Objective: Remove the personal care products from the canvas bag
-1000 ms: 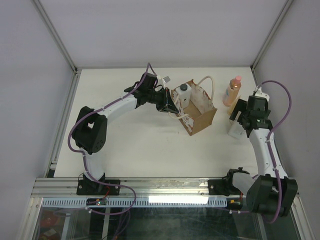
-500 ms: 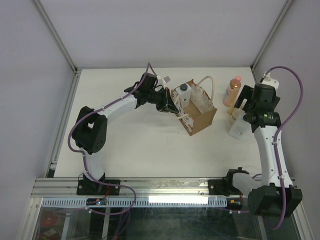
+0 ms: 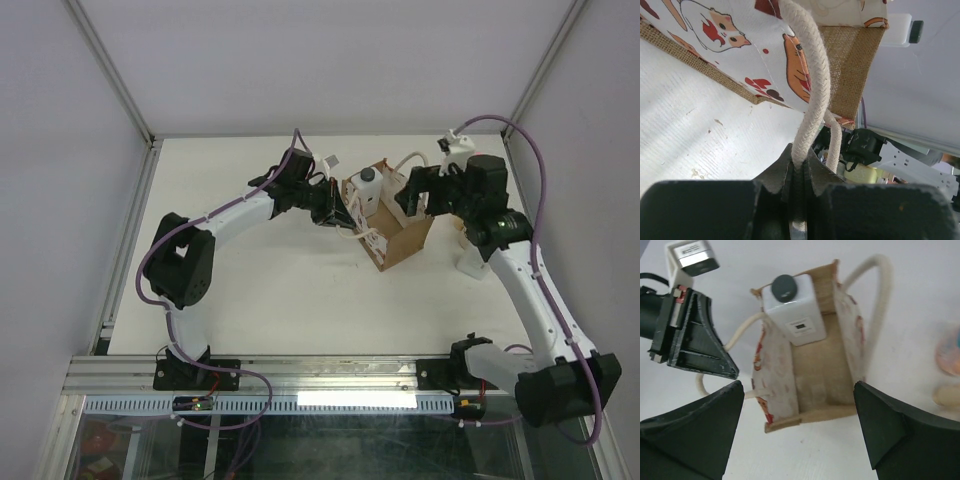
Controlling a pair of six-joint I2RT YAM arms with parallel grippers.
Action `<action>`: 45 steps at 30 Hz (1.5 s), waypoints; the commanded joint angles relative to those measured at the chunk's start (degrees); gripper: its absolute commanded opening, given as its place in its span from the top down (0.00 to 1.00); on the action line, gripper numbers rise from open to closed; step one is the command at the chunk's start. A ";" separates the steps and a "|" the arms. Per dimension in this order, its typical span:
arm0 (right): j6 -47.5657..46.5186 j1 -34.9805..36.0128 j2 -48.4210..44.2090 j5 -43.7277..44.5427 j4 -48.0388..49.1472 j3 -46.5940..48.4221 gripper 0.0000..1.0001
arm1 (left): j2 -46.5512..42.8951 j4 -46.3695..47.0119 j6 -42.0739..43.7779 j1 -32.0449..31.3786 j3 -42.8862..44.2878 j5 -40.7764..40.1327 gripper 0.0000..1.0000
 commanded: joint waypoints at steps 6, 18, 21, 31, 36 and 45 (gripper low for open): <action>-5.48 5.82 18.62 -10.62 7.86 6.18 0.06 | -4.46 1.89 -1.19 -0.18 -1.02 -1.23 1.00; -8.12 6.74 31.21 -7.56 13.62 10.65 0.05 | -5.21 1.92 -1.80 -0.13 -1.60 -1.53 1.00; -8.06 7.59 32.97 -6.30 16.34 9.99 0.05 | -5.30 1.86 -2.27 -0.18 -1.47 -1.60 1.00; -11.23 10.19 38.17 -3.22 19.92 10.76 0.05 | -6.27 1.91 -2.83 -0.27 -2.29 -1.28 1.00; -11.12 11.90 38.35 -1.63 27.54 7.76 0.04 | -6.35 1.83 -2.78 -0.27 -2.30 -0.84 1.00; -12.12 12.74 41.82 1.47 28.28 9.78 0.06 | -6.52 0.73 -1.55 -0.27 -2.50 -0.96 1.00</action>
